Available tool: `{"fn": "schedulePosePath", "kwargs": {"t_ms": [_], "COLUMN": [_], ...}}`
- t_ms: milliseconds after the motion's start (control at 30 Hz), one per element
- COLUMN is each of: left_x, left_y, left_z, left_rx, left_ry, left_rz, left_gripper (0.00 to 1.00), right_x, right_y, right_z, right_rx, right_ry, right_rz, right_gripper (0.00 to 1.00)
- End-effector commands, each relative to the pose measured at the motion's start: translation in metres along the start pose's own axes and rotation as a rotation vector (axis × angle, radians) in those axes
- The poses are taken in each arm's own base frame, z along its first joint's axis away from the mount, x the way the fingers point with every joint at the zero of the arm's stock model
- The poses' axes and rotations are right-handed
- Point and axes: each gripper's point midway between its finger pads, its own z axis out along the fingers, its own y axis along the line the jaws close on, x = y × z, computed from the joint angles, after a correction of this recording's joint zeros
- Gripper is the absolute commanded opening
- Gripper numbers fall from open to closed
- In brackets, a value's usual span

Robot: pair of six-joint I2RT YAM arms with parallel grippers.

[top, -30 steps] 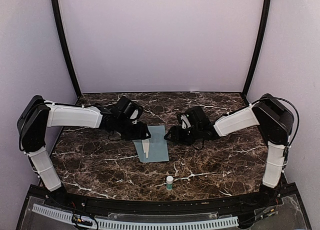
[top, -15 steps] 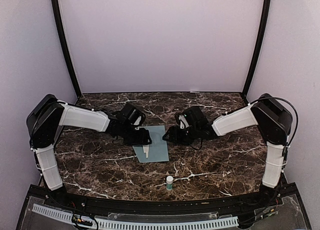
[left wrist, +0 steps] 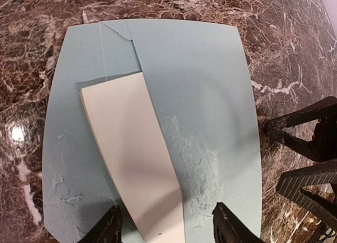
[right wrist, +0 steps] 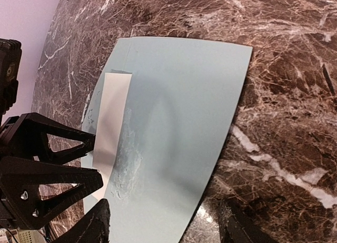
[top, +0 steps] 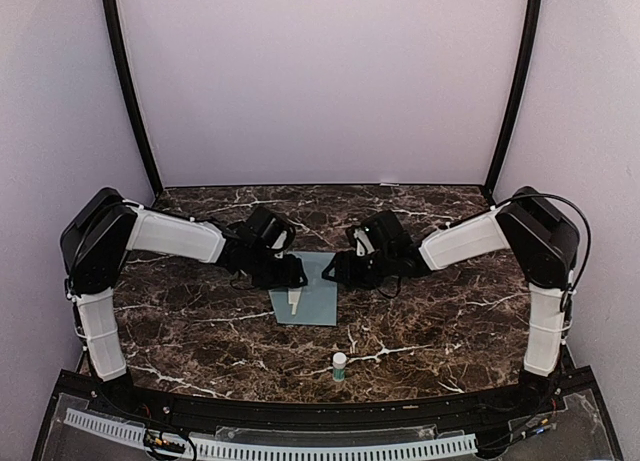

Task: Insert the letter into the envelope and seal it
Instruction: Place the letter in the envelope.

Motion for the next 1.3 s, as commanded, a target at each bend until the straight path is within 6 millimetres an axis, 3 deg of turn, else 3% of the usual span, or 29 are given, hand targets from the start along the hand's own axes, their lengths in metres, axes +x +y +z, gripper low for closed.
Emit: {"fn": "schedulePosePath", "kwargs": {"t_ms": [0, 533, 1067, 1267], "left_x": [-0.005, -0.002, 0.005, 0.008], "left_y": [-0.004, -0.01, -0.033, -0.028], "left_z": [0.004, 0.017, 0.019, 0.02], "left_rx": [0.01, 0.037, 0.122, 0.092], "left_ry": [0.005, 0.053, 0.072, 0.079], "left_rz": [0.017, 0.063, 0.041, 0.043], "left_gripper": [0.57, 0.48, 0.47, 0.47], "right_x": [0.008, 0.006, 0.005, 0.005], "right_y": [0.0, 0.004, 0.007, 0.005], "right_z": [0.01, 0.016, 0.019, 0.018], "right_rx": [0.002, -0.012, -0.013, -0.003], "right_ry": [0.033, 0.041, 0.044, 0.039], "right_rz": [-0.011, -0.026, -0.027, -0.026], "right_gripper": [0.65, 0.59, 0.58, 0.57]}}
